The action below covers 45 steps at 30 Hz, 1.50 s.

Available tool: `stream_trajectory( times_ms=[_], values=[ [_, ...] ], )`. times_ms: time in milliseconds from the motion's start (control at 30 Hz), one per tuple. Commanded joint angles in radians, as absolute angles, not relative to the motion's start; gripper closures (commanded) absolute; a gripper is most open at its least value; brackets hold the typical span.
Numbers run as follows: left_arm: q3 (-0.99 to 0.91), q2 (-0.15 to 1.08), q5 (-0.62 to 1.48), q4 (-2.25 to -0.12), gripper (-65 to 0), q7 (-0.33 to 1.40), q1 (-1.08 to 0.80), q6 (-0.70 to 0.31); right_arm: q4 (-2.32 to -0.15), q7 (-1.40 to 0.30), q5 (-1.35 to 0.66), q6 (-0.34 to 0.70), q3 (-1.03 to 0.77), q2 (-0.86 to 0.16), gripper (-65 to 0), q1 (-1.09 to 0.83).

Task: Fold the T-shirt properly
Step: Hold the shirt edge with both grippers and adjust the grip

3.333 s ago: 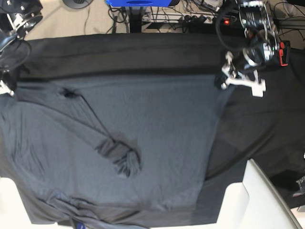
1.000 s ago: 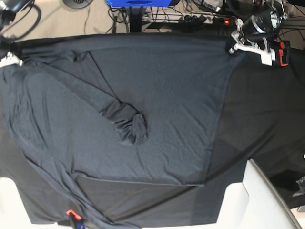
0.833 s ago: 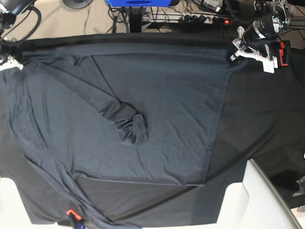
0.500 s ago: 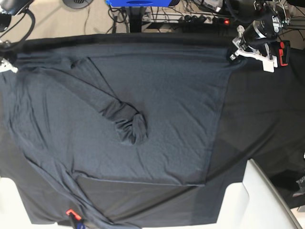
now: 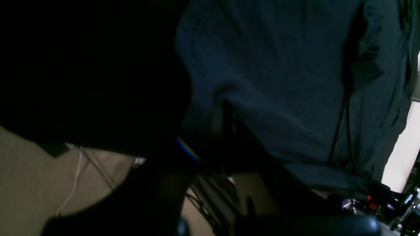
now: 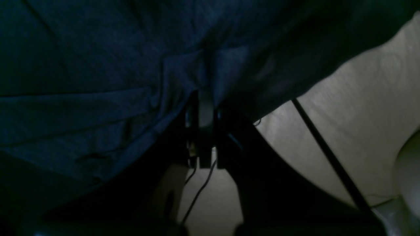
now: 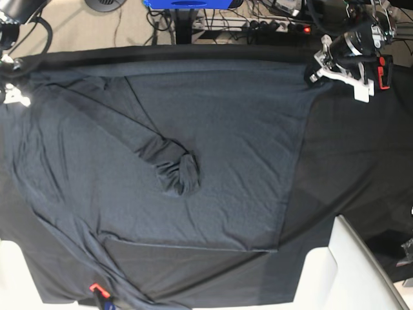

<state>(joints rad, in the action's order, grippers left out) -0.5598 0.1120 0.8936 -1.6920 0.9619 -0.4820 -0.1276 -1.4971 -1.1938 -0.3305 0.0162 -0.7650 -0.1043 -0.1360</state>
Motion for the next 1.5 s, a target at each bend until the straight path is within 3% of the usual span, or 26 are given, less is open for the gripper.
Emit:
stream_trajectory(
  times_ms=[0,167,400,733,1467],
  values=[
    [-0.567,0.12,0.905,-1.716,0.0,0.951,-0.473,-0.13,-1.515,-1.187,-0.335,0.001,-0.759,-0.125,0.0,-0.119],
    [-0.561,0.122,0.905,-1.716,0.0,0.952,-0.449,-0.125,-1.509,-1.187,-0.335,-0.088,-0.707,-0.143,0.0,-0.093],
    [-0.561,0.124,0.903,-1.679,0.0,0.952,-0.403,-0.125,-1.468,-1.187,-0.335,-0.13,-0.674,-0.174,0.0,-0.025],
    [-0.559,0.125,0.903,-1.61,0.0,0.954,-0.323,-0.125,-1.31,-1.178,-0.335,-0.128,-0.657,-0.229,0.0,0.047],
    [-0.561,0.124,0.84,-1.532,0.0,0.952,-0.231,-0.124,-1.152,-1.099,-0.335,-0.127,-0.595,-0.251,0.0,0.116]
  ],
)
